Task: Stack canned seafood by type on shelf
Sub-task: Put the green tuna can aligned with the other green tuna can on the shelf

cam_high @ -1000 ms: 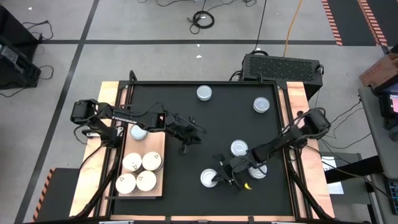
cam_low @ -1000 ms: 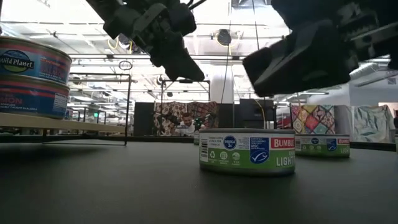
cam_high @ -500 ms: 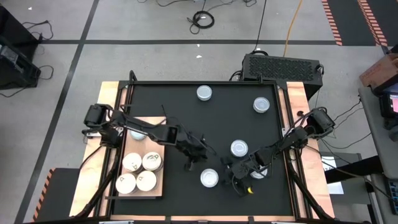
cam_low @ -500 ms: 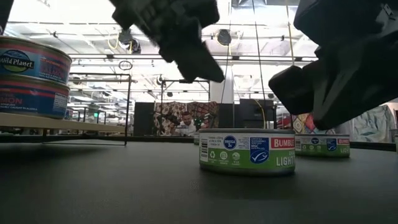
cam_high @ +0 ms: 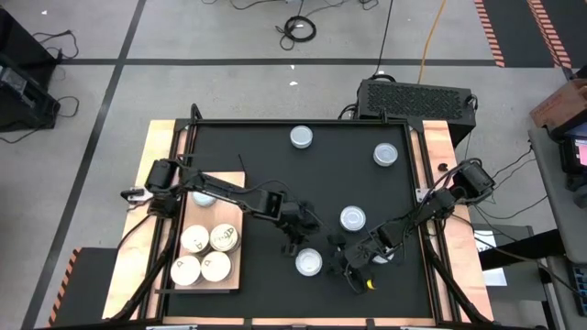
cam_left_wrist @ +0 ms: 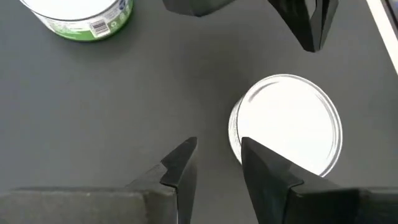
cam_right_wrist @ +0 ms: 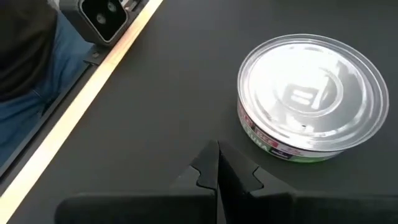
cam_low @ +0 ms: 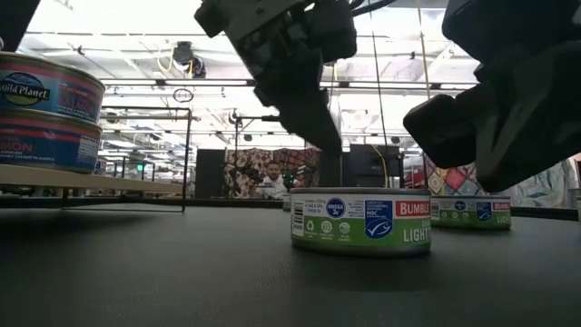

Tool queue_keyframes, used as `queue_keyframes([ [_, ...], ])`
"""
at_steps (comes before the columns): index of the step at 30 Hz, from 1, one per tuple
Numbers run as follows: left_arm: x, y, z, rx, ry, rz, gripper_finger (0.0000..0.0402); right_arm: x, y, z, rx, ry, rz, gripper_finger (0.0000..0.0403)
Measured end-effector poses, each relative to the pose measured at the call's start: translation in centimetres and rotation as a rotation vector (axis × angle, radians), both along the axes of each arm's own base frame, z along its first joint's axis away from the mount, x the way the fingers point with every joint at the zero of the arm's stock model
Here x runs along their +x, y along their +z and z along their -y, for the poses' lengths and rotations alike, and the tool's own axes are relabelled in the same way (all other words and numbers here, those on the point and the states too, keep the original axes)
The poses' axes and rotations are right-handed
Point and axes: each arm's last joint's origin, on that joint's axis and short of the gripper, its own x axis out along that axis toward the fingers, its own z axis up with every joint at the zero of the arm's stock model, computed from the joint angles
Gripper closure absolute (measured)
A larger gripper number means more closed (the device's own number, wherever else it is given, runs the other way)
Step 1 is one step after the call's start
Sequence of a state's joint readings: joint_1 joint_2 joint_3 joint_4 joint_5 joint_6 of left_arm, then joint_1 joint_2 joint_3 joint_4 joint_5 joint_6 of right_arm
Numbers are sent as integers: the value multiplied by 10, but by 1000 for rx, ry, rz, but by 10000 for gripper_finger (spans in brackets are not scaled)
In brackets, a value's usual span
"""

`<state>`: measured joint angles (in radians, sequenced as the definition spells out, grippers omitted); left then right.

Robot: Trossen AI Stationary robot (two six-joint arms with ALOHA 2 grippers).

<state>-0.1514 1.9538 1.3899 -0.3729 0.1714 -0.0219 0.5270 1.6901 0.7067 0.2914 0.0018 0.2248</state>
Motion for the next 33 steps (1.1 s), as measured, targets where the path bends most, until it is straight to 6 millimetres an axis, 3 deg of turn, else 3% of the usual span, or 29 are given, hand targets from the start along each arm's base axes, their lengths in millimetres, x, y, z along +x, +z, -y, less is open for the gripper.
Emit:
queue_keyframes([
  [12, -1, -6, -5, -193, 6, -123, 276, -1, -1, 1, -5, -4, -13, 403],
  [16, 2, -8, -5, -219, 37, -120, 276, -1, -1, 1, -5, -4, -13, 403],
  [23, 8, -29, -4, -265, 93, -171, 276, -1, -1, 1, 12, -22, -23, 403],
  [33, 8, -32, 1, -282, 82, -188, 276, -1, -2, 1, 20, -36, -43, 403],
])
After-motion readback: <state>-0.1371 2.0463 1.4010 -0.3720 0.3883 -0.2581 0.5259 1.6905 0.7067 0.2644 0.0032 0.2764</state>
